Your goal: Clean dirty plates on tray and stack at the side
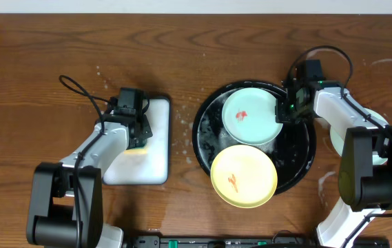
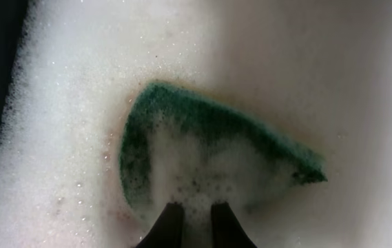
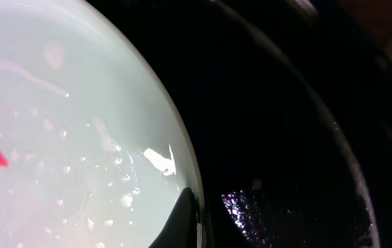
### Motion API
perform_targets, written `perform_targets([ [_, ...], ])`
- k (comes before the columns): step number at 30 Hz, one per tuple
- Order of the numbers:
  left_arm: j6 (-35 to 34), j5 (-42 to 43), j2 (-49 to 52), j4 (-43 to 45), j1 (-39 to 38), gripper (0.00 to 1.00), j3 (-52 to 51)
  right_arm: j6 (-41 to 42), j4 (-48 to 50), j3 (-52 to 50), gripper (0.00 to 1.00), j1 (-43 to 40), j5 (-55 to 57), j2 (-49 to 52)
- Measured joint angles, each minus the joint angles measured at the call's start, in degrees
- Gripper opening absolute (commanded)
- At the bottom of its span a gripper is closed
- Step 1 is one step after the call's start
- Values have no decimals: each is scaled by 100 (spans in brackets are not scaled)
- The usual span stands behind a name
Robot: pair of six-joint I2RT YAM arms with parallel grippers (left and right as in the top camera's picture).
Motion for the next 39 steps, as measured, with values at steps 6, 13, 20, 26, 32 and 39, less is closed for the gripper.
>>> perform_targets([
  [6, 52, 39, 28, -533, 0, 41, 247, 0, -24, 2, 1, 0, 2, 0],
  [13, 13, 118, -192, -1578, 7, 61, 527, 0, -33, 2, 1, 0, 2, 0],
  [20, 15, 157, -531, -1910, 7, 61, 634, 0, -42, 2, 1, 0, 2, 0],
  [26, 15, 164, -459, -1646, 7, 53, 348, 13, -42, 2, 1, 0, 2, 0],
  [32, 9, 275, -199, -1189, 4, 8, 188, 63, -44, 4, 1, 0, 4, 0],
  [39, 129, 328, -184, -1180, 0, 7, 223, 87, -46, 4, 1, 0, 4, 0],
])
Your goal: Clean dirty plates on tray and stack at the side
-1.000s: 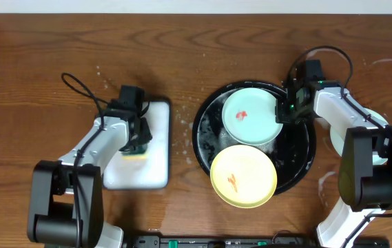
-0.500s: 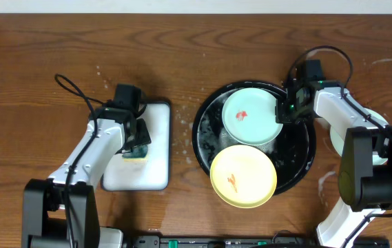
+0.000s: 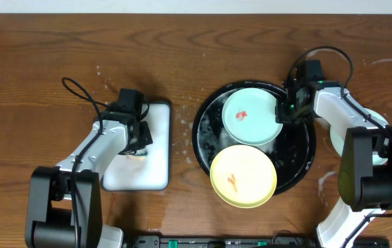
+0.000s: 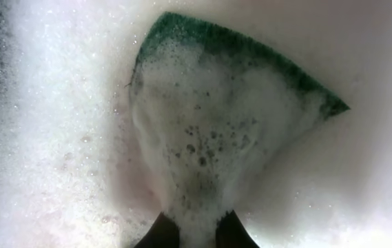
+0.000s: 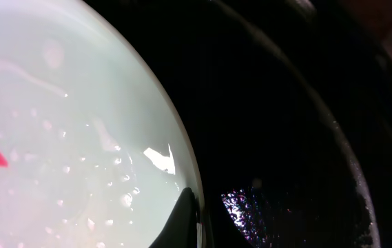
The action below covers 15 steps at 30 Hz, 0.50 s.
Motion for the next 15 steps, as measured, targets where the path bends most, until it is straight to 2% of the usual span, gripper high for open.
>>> perform_targets([
  [9, 271, -7, 63, -1392, -15, 7, 1191, 0, -4, 2, 1, 0, 0, 0],
  [15, 396, -7, 55, -1598, -275, 7, 1947, 0, -4, 2, 1, 0, 0, 0],
])
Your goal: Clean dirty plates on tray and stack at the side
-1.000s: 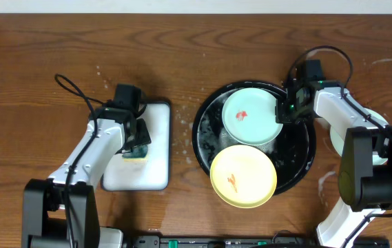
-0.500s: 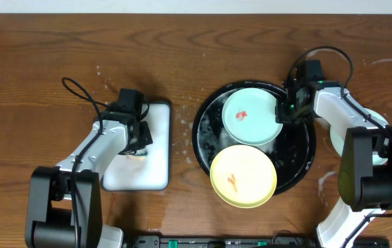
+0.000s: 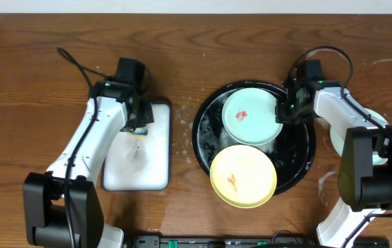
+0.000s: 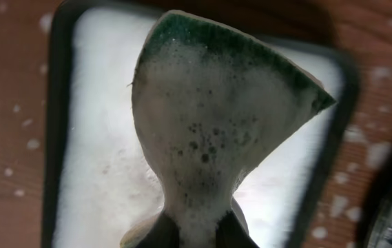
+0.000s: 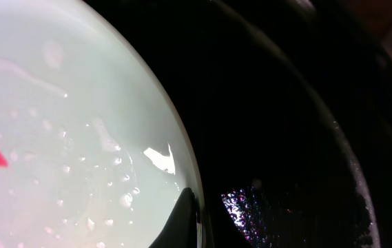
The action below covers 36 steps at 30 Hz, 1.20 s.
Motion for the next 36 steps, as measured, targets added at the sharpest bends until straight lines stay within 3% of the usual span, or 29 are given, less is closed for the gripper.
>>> perform_targets([
  [7, 20, 527, 0, 321, -625, 7, 57, 0, 0, 0, 1, 0, 0, 0],
  [16, -817, 1998, 52, 2330, -1703, 7, 195, 0, -17, 4, 1, 13, 2, 0],
  [31, -1878, 2299, 1991, 3814, -2673, 7, 240, 9, -109, 22, 1, 542, 208, -11],
  [36, -1971, 2367, 2282, 3871, -2741, 7, 304, 9, -109, 22, 1, 605, 254, -15],
])
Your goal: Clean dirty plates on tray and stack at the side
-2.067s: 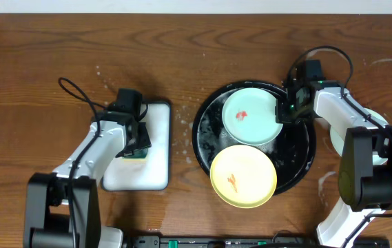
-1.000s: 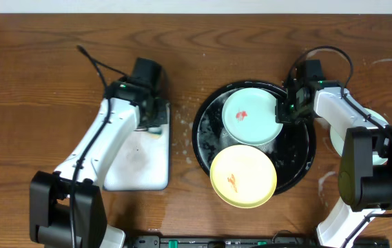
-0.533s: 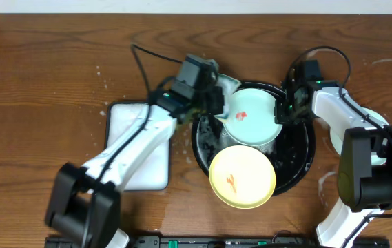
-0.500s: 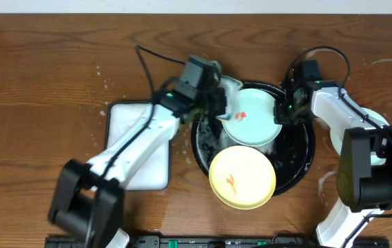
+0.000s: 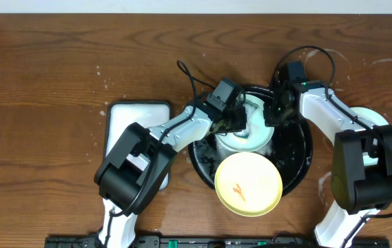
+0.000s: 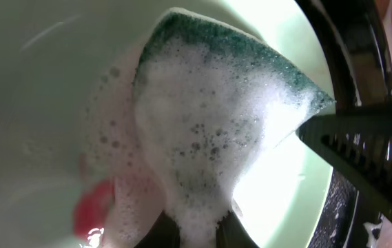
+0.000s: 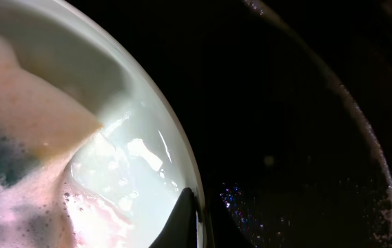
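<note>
A pale green plate [image 5: 256, 135] lies at the back of the round black tray [image 5: 299, 157]. My left gripper [image 5: 239, 121] is shut on a foamy green sponge [image 6: 209, 117] that presses on this plate [image 6: 51, 96] beside a red smear [image 6: 92, 210]. My right gripper [image 5: 273, 114] is shut on the plate's right rim [image 7: 175, 148], one finger over the edge, with the sponge [image 7: 16, 158] showing at the left. A yellow plate [image 5: 248, 183] with a small red smear lies at the tray's front.
A white basin of suds [image 5: 123, 118] stands left of the tray, partly under my left arm. Another pale plate [image 5: 369, 117] lies on the table at the right, behind my right arm. Foam specks dot the wood near the basin.
My left gripper, then above the soapy basin with the sponge, is now over the tray with the sponge on the green plate. My right gripper keeps its hold and stands slightly further left.
The left gripper first held the sponge down in the basin's suds, then a little higher in the foam, then clear above the basin. Now the sponge lies on the green plate's red smear. All the while the right gripper stayed shut on that plate's rim.
</note>
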### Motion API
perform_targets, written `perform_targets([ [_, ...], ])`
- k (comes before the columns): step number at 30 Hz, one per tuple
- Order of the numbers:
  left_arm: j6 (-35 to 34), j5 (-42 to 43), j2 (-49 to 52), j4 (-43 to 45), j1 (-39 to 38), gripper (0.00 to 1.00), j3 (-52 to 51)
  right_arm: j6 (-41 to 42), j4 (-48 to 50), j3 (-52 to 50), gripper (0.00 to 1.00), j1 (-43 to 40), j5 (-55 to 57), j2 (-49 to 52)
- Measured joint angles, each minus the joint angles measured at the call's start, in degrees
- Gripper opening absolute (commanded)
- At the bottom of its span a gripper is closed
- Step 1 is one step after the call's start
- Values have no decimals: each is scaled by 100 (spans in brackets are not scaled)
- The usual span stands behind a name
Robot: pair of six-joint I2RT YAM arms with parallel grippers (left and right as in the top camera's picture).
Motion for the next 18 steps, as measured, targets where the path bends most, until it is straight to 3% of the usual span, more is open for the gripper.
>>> perform_targets([
  [12, 715, -1650, 28, -1840, 153, 7, 772, 2, -20, 2, 1, 37, -76, 0],
  [18, 833, -1985, 87, -2004, 63, 8, 927, 11, -59, 2, 1, 101, -131, 0],
])
